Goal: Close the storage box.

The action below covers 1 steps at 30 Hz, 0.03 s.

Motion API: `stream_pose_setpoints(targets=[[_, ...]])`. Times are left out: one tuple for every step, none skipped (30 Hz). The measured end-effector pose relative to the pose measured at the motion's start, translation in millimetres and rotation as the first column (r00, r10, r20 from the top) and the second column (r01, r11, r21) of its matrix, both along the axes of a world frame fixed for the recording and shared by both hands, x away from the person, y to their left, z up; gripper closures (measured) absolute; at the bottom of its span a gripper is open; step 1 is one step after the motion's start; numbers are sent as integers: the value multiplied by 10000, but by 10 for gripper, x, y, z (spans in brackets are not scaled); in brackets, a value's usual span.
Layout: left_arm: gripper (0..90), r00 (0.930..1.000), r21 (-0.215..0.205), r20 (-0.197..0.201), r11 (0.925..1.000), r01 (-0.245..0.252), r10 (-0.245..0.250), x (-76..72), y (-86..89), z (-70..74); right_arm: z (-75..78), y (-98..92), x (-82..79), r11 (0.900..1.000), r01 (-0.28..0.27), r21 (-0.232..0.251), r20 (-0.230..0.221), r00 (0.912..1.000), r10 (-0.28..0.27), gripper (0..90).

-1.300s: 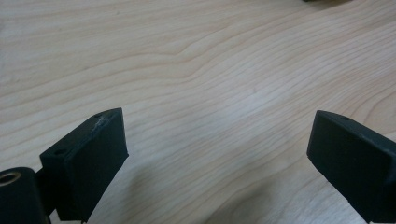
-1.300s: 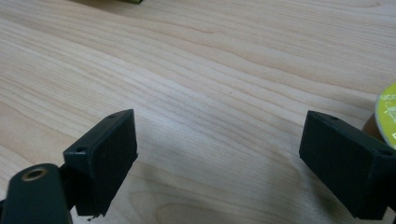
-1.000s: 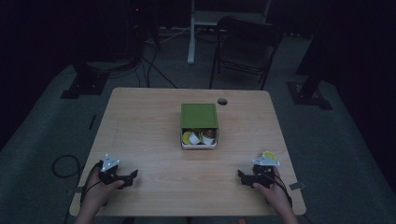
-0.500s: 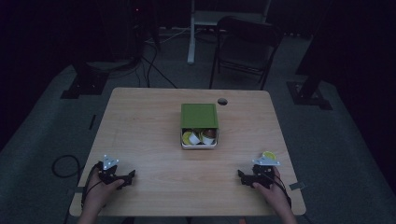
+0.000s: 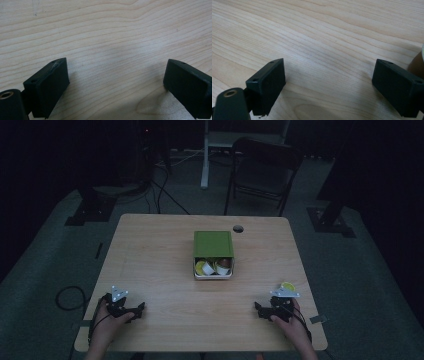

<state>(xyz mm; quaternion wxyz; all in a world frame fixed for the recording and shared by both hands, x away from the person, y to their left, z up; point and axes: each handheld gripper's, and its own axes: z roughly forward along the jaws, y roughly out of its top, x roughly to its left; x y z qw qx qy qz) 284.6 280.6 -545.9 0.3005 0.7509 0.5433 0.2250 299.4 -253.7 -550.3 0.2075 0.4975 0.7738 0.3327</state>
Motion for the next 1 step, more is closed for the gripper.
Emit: stream_pose_setpoints(targets=[[63,10000,15,-11,10000,-9,9,0,-1,1,0,0,0,10000,-1,-1,-1,10000,1,110]])
